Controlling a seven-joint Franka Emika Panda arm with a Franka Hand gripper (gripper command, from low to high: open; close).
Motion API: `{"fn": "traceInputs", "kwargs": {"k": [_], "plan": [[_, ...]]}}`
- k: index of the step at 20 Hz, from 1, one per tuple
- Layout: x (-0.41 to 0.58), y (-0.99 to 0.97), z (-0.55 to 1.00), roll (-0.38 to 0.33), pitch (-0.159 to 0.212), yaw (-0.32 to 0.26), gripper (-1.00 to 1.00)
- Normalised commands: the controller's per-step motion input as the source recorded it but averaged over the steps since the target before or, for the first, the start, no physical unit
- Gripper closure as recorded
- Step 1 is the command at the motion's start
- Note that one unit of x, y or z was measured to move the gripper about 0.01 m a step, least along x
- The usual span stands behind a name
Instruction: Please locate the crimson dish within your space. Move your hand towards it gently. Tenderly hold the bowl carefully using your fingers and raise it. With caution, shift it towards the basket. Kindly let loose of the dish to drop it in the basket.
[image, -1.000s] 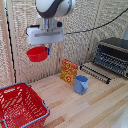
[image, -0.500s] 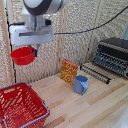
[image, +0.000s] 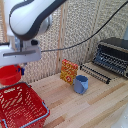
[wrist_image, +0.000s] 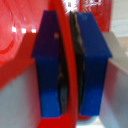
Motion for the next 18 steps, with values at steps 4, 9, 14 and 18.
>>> {"fn": "traceInputs", "kwargs": {"k": [4, 9, 14, 18], "plan": [[-0.007, -0.01, -0.3, -0.021, -0.02, 0.093, -1.0], [0.083, -0.08, 0.22, 0.002, 0.0, 0.03, -1.0], [0.149, -0.24, 0.7, 0.025, -0.103, 0.036, -1.0], [0.291, -0.21, 0.53, 0.001, -0.227, 0.047, -1.0]]}}
